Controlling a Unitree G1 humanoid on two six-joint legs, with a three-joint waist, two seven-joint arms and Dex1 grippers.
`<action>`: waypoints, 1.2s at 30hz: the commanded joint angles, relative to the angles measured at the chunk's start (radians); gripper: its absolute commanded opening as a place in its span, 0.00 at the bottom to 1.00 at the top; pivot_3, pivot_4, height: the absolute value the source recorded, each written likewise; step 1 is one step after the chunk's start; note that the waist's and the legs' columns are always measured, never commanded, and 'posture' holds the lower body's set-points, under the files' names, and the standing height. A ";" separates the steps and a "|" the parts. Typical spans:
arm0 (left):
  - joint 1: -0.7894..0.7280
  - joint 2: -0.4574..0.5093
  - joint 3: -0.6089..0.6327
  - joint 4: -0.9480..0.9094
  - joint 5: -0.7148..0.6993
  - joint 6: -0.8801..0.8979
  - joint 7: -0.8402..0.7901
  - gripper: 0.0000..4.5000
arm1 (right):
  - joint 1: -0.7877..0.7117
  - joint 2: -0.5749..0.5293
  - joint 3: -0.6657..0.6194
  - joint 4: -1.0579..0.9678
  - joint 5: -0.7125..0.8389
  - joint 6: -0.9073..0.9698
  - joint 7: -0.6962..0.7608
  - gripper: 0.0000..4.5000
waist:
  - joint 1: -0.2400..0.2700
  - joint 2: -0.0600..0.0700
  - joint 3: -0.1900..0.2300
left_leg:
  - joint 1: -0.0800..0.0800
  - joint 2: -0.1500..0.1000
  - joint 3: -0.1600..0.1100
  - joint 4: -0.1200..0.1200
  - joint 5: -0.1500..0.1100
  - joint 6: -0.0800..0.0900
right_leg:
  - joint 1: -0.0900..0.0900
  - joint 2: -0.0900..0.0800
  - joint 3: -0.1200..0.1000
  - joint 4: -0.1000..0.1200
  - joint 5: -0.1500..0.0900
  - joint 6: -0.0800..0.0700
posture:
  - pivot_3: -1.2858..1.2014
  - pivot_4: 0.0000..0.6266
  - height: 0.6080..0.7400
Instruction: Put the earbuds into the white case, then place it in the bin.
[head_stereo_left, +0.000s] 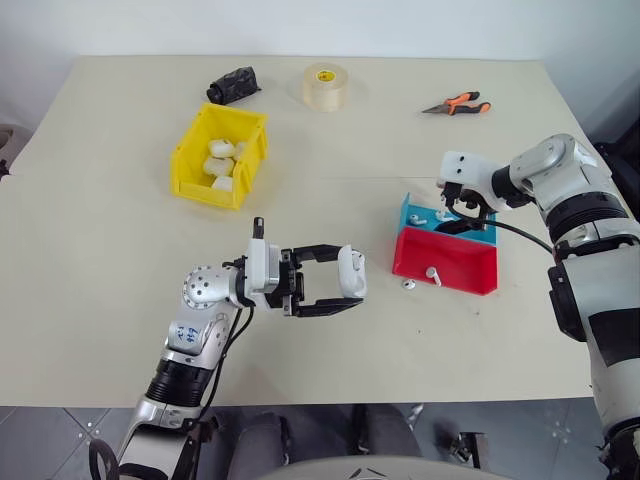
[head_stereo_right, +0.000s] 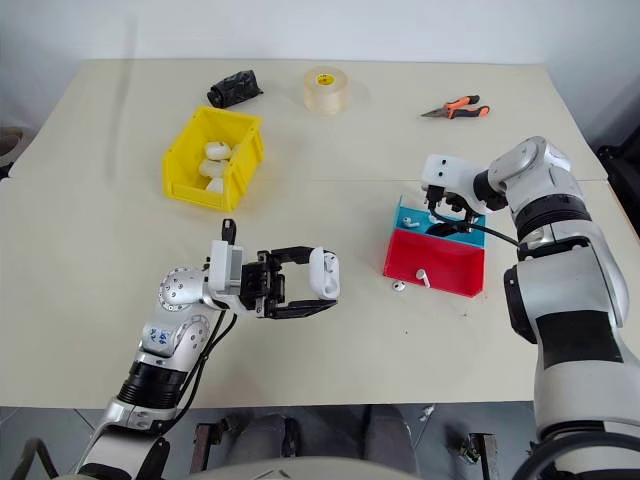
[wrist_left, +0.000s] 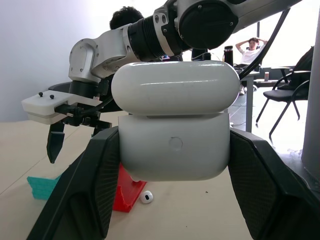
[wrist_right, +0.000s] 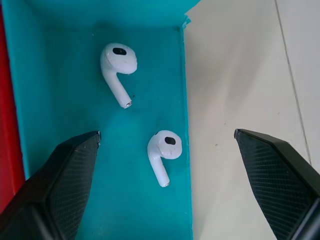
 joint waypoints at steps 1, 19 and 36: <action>-0.010 -0.003 0.004 -0.035 -0.008 -0.007 0.011 0.62 | -0.012 -0.009 -0.006 0.000 -0.013 0.008 -0.010 1.00 | 0.000 0.000 0.000 | 0.000 0.000 0.000 0.000 0.000 0.000 | 0.000 0.000 0.000 0.000 0.000 0.000 | 0.52 0.24 1.00; -0.017 -0.008 0.000 -0.034 -0.007 -0.006 0.020 0.62 | 0.002 -0.003 -0.008 -0.002 -0.023 0.022 0.015 0.57 | 0.000 0.000 0.000 | 0.000 0.000 0.000 0.000 0.000 0.000 | 0.000 0.000 0.000 0.000 0.000 0.000 | 0.52 0.24 1.00; -0.024 -0.007 0.002 -0.031 -0.010 -0.005 0.019 0.62 | 0.014 -0.009 -0.003 0.000 -0.035 0.030 0.007 0.24 | -0.001 0.000 0.000 | 0.000 0.000 0.000 0.000 0.000 0.000 | 0.000 0.000 0.000 0.000 0.000 0.000 | 0.52 0.24 1.00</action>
